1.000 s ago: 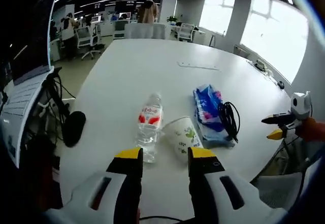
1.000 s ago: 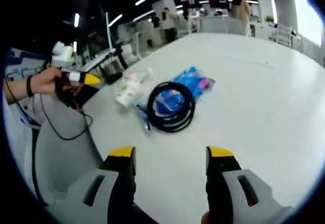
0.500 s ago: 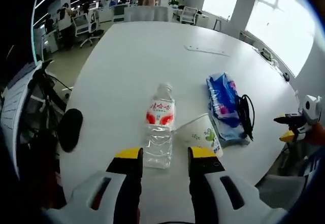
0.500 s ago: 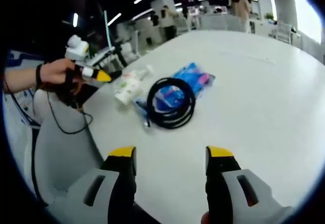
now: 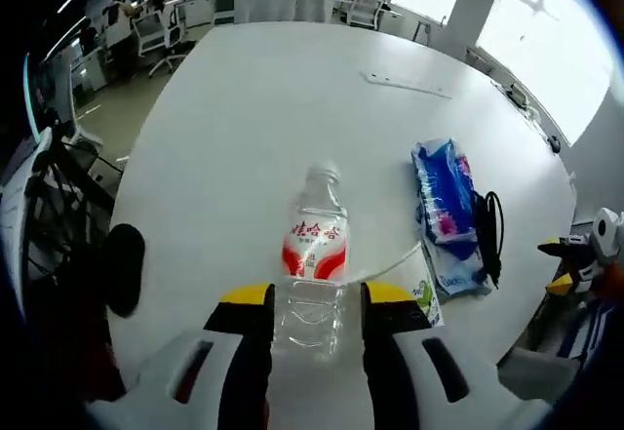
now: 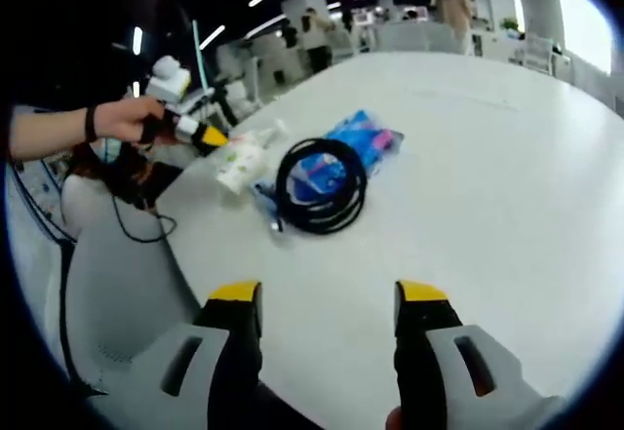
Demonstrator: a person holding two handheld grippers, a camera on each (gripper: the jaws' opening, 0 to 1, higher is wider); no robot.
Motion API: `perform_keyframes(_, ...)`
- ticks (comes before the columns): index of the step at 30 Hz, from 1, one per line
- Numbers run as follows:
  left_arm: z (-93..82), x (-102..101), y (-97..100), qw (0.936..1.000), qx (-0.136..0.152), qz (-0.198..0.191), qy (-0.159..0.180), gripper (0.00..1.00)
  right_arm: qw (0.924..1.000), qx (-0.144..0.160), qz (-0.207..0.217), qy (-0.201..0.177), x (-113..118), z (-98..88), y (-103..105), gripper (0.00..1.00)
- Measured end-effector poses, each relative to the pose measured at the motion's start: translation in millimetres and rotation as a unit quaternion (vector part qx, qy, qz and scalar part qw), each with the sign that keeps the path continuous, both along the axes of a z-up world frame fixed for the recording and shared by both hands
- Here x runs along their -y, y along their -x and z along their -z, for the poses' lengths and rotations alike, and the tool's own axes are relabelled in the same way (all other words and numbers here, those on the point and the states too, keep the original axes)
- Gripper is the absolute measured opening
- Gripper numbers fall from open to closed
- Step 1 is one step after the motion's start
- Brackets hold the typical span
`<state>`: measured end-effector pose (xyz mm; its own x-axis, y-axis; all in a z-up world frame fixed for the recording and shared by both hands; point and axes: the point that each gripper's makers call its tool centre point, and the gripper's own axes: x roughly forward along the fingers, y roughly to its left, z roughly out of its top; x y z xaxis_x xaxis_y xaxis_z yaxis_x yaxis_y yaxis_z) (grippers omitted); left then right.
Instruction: Arrange the tabletop items into an orderly group along one side of the table until the central work area is clear of visible clutter.
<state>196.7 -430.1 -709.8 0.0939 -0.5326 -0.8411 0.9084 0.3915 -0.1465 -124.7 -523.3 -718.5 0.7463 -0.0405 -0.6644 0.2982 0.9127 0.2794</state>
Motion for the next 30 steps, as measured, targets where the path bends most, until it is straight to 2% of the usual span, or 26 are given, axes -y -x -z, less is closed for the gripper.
perform_keyframes(8,1.8,20,-7.9,0.9997,0.002,0.024,-0.011,0.34,0.9999,-0.002,0.01,-0.004,0,0.8,6,0.53)
perform_keyframes(17,10.4,39,-8.2,0.9983,-0.013,0.049,-0.028,0.36,0.9999,-0.005,0.012,-0.007,-4,1.4,7,0.52)
perform_keyframes(21,20.6,42,-7.7,0.9961,-0.011,0.069,-0.054,0.36,0.9998,-0.006,0.016,-0.009,-7,1.5,8,0.53)
perform_keyframes(30,37.5,44,-7.8,0.9929,-0.018,0.087,-0.079,0.38,0.9995,-0.013,0.026,-0.014,-12,4.6,14,0.53)
